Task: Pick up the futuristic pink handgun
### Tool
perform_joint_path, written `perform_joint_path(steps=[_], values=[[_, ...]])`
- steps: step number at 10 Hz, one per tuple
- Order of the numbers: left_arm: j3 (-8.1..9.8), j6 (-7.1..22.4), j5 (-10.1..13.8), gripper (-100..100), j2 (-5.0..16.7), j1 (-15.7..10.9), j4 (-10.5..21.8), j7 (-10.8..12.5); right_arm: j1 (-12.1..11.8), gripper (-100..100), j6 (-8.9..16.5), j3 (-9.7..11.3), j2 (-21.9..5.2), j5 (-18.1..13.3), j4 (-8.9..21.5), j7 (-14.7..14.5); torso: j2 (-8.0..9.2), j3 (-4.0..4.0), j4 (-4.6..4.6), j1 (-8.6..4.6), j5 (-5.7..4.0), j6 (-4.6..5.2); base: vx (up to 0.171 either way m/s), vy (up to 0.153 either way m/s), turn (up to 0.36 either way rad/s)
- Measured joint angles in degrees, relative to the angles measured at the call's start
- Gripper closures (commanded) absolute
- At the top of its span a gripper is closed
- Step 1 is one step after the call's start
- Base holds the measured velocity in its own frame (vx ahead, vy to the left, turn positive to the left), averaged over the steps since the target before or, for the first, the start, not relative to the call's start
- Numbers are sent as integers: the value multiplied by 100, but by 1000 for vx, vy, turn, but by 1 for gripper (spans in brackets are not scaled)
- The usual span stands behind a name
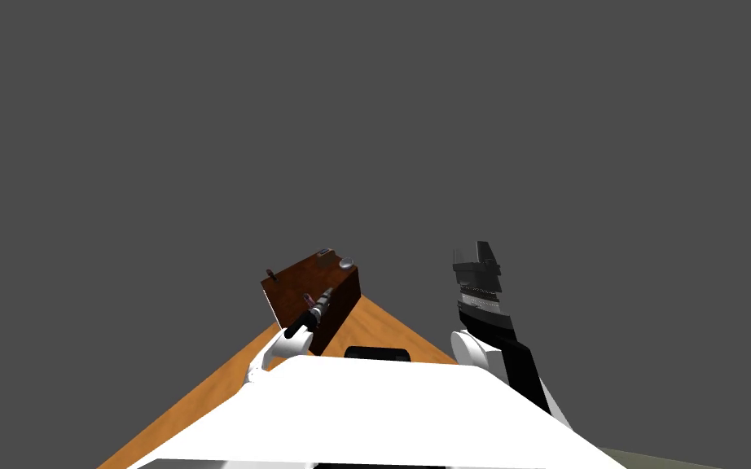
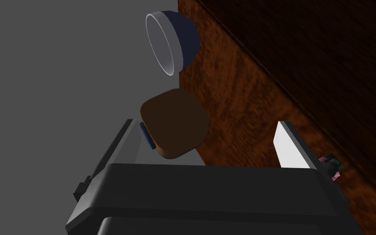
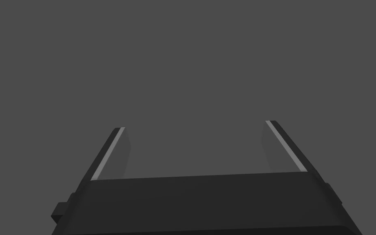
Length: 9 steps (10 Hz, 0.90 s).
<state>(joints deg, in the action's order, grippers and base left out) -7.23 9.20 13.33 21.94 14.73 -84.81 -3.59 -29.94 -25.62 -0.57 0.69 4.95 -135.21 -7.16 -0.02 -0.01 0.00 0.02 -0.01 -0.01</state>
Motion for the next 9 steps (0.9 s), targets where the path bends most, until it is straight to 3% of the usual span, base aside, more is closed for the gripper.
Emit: perform_joint_path(steps=[5,6,9], values=[[-141,659,198,-100,374,-354,688,-176,0,0,0,0,0,0,0,0,-7,-4,-1,5,1,0,18,5,-96],[-126,864,181,-100,402,-349,662,-211,-1,0,0,-1,0,0,0,0,-5,-3,-1,5,1,-3,7,3,24],[-222,1047,304,-100,597,-480,1003,-274,-1,0,0,0,0,0,0,0,-1,-1,0,3,1,-3,13,8,-85]])
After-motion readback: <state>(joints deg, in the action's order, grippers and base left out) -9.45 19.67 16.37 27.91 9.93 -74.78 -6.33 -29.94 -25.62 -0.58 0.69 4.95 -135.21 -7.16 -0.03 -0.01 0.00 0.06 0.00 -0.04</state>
